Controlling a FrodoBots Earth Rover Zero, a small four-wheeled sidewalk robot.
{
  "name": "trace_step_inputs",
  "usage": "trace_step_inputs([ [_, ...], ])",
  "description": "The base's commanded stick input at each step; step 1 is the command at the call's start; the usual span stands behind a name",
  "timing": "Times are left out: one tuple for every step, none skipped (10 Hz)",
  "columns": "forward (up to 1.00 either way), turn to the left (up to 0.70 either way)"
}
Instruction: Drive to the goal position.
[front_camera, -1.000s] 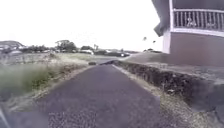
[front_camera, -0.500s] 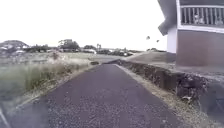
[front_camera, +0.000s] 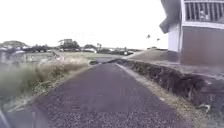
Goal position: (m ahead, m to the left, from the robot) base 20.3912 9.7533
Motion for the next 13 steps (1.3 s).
trace_step_inputs([
  [0.70,0.00],
  [0.70,0.00],
  [0.70,0.00],
  [0.70,0.00],
  [0.70,0.00],
  [0.70,0.00],
  [0.70,-0.09],
  [0.70,-0.21],
  [0.70,-0.25],
  [0.70,-0.11],
  [0.70,0.00],
  [0.70,0.00],
  [0.70,0.00],
])
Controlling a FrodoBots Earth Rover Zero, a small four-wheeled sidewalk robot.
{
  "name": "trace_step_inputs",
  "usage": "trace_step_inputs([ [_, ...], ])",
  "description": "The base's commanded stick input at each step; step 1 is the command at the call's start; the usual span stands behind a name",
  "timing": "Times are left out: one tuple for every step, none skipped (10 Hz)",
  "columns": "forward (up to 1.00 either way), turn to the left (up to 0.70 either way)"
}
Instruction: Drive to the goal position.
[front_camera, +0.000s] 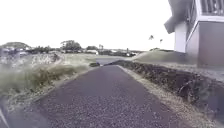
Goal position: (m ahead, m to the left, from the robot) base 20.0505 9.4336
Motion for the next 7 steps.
trace_step_inputs([
  [0.70,0.00],
  [0.70,0.00],
  [0.70,0.00],
  [0.70,0.00],
  [0.70,-0.23],
  [0.70,-0.30],
  [0.70,-0.12],
])
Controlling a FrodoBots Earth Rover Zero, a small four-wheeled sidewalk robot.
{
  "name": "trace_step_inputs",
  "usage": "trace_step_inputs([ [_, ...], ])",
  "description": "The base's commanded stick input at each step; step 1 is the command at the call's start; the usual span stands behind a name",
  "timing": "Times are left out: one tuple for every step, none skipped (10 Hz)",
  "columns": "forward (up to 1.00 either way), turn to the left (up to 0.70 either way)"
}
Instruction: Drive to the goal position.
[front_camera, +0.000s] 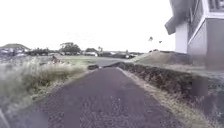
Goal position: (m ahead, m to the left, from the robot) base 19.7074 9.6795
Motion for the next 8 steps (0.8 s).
trace_step_inputs([
  [0.70,0.00],
  [0.70,0.00],
  [0.70,0.00],
  [0.70,0.00],
  [0.70,0.00],
  [0.70,0.00],
  [0.70,0.00],
  [0.70,0.00],
])
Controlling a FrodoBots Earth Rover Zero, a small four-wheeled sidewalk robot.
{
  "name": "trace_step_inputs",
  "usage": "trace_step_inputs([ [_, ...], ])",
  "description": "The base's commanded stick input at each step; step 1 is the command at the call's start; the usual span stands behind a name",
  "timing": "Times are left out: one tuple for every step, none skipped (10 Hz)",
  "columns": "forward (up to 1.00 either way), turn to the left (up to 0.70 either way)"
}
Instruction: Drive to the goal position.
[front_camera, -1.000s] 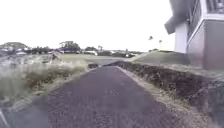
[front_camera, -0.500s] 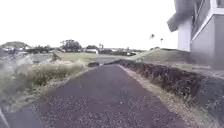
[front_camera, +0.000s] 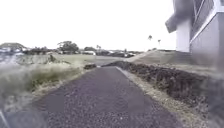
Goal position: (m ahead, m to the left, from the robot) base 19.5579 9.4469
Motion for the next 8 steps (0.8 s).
trace_step_inputs([
  [0.70,0.00],
  [0.70,0.00],
  [0.70,0.00],
  [0.70,0.00],
  [0.70,0.00],
  [0.70,0.00],
  [0.70,0.00],
  [0.70,0.00],
])
